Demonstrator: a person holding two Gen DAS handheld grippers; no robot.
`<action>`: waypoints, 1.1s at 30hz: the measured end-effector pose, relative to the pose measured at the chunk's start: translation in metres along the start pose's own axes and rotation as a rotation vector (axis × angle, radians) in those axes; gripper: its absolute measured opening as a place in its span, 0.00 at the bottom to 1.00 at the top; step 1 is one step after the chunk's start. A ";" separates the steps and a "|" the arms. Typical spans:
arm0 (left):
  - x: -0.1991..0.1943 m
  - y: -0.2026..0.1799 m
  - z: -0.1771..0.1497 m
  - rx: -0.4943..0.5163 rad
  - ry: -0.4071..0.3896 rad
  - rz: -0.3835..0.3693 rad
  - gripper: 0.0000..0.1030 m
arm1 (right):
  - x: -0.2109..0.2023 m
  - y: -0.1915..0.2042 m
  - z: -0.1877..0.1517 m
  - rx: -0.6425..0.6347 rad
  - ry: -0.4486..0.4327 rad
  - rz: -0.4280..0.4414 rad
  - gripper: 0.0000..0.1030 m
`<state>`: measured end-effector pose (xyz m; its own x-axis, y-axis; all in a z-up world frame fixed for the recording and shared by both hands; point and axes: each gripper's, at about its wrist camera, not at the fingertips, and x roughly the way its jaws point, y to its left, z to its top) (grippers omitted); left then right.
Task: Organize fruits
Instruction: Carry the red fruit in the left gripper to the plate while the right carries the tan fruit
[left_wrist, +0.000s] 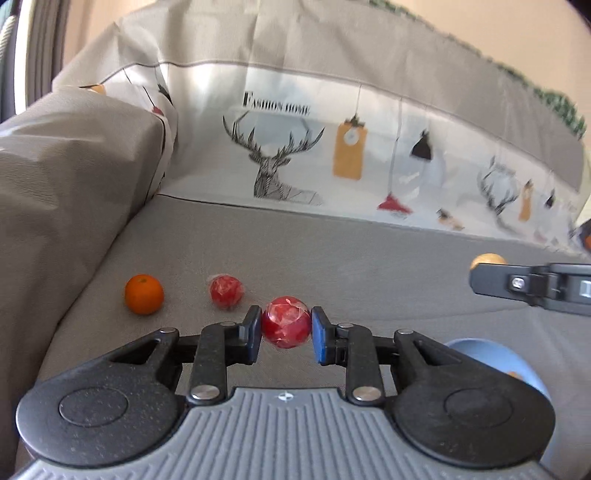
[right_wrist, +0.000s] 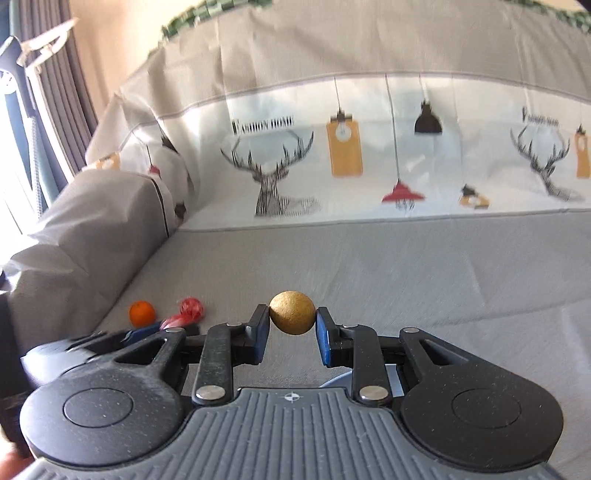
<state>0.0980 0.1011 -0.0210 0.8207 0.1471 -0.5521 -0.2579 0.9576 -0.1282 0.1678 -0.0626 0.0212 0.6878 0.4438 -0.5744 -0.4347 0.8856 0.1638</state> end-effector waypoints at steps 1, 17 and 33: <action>-0.012 0.000 0.000 -0.019 -0.018 -0.024 0.30 | -0.008 -0.001 0.001 -0.003 -0.011 -0.005 0.27; -0.086 -0.038 -0.025 -0.078 0.009 -0.285 0.30 | -0.130 -0.092 -0.045 0.148 -0.089 -0.133 0.27; -0.057 -0.080 -0.046 0.151 0.067 -0.297 0.30 | -0.081 -0.095 -0.078 0.081 -0.033 -0.131 0.27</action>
<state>0.0489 0.0049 -0.0172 0.8119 -0.1559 -0.5625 0.0703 0.9828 -0.1709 0.1084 -0.1931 -0.0103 0.7551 0.3268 -0.5683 -0.2926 0.9438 0.1539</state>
